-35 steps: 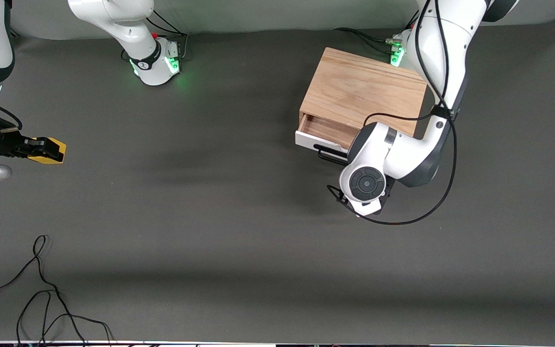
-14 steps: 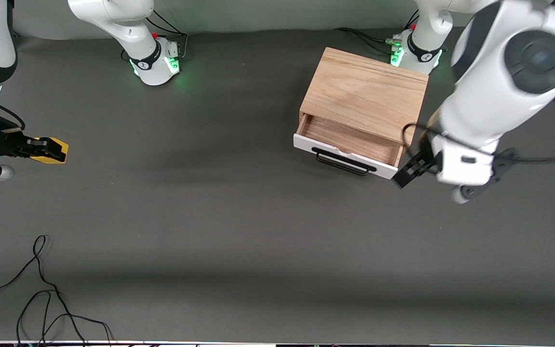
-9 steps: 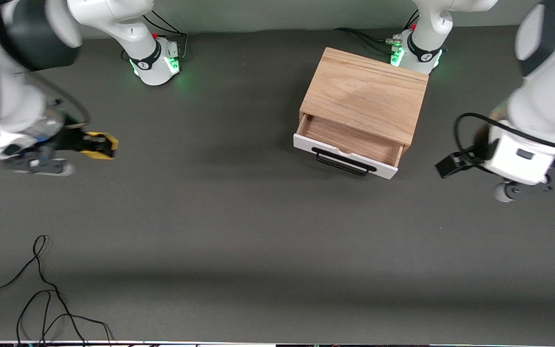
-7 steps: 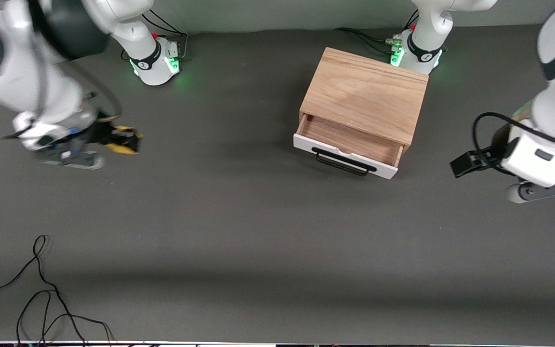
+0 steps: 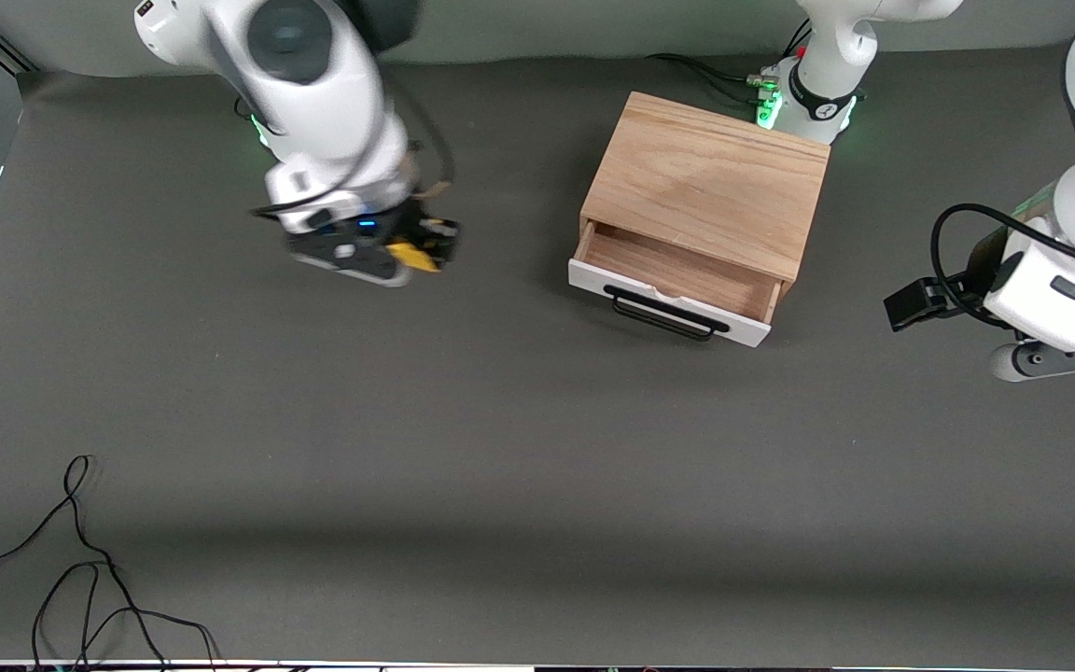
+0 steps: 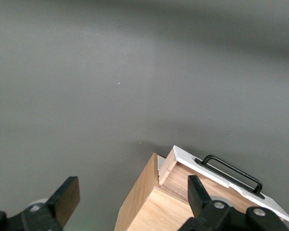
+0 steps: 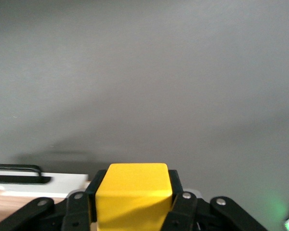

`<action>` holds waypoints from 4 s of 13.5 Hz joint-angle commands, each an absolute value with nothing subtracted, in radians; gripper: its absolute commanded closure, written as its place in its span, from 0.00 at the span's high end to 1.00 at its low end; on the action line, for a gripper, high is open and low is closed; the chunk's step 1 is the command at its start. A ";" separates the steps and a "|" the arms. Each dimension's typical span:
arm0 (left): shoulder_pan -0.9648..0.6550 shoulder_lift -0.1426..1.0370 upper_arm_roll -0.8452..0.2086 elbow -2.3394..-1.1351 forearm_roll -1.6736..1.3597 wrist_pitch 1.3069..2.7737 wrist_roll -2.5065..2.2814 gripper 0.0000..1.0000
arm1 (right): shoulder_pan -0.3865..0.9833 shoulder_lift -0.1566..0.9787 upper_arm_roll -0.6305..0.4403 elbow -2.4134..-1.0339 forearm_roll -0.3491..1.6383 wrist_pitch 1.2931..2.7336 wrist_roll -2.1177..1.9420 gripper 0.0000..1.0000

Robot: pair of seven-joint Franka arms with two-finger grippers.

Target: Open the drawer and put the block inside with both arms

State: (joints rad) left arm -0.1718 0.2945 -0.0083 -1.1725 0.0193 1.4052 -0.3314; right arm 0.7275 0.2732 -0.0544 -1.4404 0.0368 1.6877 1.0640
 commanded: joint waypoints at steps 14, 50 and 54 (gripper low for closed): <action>-0.141 0.187 -0.017 -1.178 0.008 1.241 -0.060 1.00 | 0.980 0.772 -0.006 -1.022 0.043 1.831 1.503 0.35; -0.069 0.000 -0.110 -1.476 0.008 1.439 -0.046 1.00 | 0.836 0.574 0.003 -1.078 0.052 1.648 1.447 1.00; -0.064 0.002 -0.110 -1.474 0.008 1.434 -0.045 1.00 | 0.605 0.301 0.052 -1.303 0.058 1.597 1.092 1.00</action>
State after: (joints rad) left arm -0.0551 0.0269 -0.1212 -1.4471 0.0020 1.4278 -0.0592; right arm 0.7074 0.4668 0.0129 -1.1156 0.0399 1.5958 1.2343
